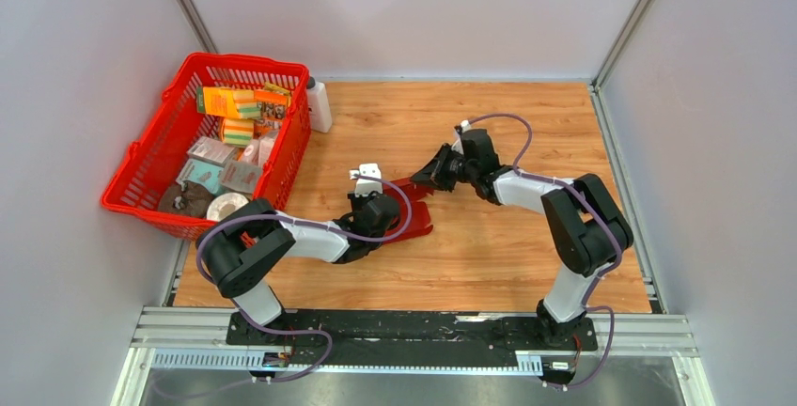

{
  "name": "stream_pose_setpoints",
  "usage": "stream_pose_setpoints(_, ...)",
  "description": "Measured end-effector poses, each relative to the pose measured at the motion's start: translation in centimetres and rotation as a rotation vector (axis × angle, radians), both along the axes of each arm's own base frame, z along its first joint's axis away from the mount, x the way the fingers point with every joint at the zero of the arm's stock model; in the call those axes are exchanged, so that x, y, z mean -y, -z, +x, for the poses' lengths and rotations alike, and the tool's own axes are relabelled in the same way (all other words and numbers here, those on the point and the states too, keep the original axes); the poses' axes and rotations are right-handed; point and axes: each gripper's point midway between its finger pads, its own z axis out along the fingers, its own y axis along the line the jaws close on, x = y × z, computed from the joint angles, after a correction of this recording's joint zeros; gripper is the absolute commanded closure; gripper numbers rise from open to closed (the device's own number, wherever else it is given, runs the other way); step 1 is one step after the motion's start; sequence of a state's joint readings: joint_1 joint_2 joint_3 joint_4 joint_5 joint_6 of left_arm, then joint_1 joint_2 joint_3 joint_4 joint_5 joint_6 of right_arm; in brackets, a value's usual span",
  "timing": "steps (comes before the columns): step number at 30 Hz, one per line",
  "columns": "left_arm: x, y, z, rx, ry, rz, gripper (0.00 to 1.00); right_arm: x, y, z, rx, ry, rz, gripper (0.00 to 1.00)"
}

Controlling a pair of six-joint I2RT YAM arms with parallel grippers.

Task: Fold the paper box

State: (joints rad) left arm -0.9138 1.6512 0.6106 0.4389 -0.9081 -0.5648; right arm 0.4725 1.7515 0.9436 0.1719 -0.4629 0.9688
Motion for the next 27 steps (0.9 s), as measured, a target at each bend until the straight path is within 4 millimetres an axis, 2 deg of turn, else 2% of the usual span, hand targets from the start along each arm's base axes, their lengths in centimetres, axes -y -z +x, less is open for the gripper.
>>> stream_pose_setpoints(5,0.0,0.0,0.0,0.001,-0.004,-0.01,1.0,0.0,-0.1,0.1,-0.012,0.009,0.069,1.0)
stream_pose_setpoints(7,0.0,0.0,0.0,0.001,-0.006,-0.012,1.0,-0.1,-0.2,0.1,-0.01,0.009,0.078,0.88)
stream_pose_setpoints(8,0.0,0.0,0.0,0.002,-0.007,-0.015,1.0,0.0,-0.2,0.1,-0.008,0.009,0.078,0.74)
stream_pose_setpoints(9,0.0,0.0,0.0,0.002,-0.008,-0.019,1.0,0.0,-0.2,0.1,-0.005,0.007,0.071,0.69)
stream_pose_setpoints(11,0.0,0.0,0.0,0.003,-0.01,-0.023,1.0,0.3,0.3,0.2,0.005,0.011,0.041,0.61)
stream_pose_setpoints(14,-0.1,0.0,0.0,0.006,-0.024,-0.031,1.0,1.6,0.6,0.2,0.032,0.029,-0.054,0.56)
stream_pose_setpoints(16,-0.4,0.0,0.1,0.008,-0.047,-0.051,1.0,2.5,0.0,0.4,0.07,0.047,-0.115,0.6)
stream_pose_setpoints(17,-0.5,0.1,0.2,0.008,-0.058,-0.065,1.0,3.0,-0.4,0.5,0.088,0.059,-0.141,0.68)
stream_pose_setpoints(19,-0.9,0.1,0.4,0.009,-0.08,-0.087,1.0,3.8,-1.1,0.7,0.127,0.075,-0.185,0.77)
stream_pose_setpoints(20,-1.0,0.1,0.5,0.009,-0.088,-0.097,1.0,3.9,-1.4,0.9,0.137,0.077,-0.197,0.88)
stream_pose_setpoints(22,-1.1,0.1,0.6,0.01,-0.097,-0.106,1.0,4.0,-1.5,1.2,0.155,0.076,-0.222,0.97)
stream_pose_setpoints(23,-1.1,0.1,0.6,0.01,-0.098,-0.107,1.0,4.0,-1.3,1.3,0.157,0.074,-0.235,1.0)
stream_pose_setpoints(27,-1.1,0.1,0.6,0.008,-0.099,-0.107,1.0,3.2,0.3,1.3,0.137,0.041,-0.287,1.0)
